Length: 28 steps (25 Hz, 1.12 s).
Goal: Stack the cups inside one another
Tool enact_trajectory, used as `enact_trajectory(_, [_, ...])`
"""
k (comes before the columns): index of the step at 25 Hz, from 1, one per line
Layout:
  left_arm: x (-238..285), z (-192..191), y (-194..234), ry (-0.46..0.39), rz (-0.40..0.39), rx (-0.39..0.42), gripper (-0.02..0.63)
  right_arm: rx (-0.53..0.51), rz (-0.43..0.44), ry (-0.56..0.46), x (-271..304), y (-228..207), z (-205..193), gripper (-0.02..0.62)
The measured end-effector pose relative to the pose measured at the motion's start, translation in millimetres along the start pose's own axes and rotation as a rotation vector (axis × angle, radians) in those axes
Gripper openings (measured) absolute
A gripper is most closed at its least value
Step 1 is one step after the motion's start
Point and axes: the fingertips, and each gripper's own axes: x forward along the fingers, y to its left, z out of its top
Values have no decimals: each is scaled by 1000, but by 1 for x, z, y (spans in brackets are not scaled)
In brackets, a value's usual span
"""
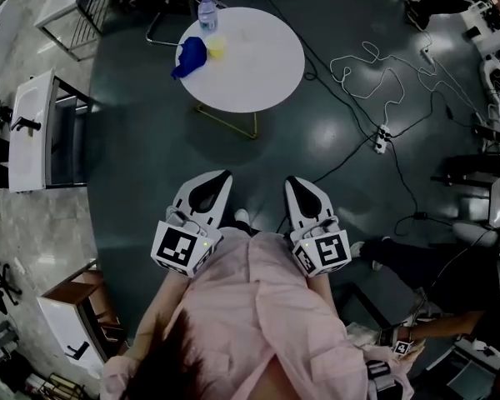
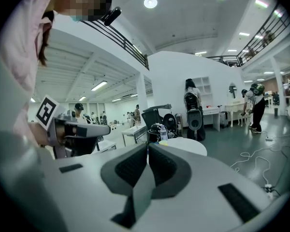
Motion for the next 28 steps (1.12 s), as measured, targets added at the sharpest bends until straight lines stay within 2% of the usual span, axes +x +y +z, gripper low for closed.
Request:
enact_trajectory(7, [21, 32, 53, 1, -50, -2, 15, 47, -52, -31, 57, 3, 30, 32])
enact_trajectory(14, [26, 26, 77, 24, -97, -25, 15, 52, -91, -16, 79, 12, 29, 32])
enact_trajectory(28, [29, 24, 103, 35, -53, -56, 15, 73, -71, 16, 99, 9, 26, 32])
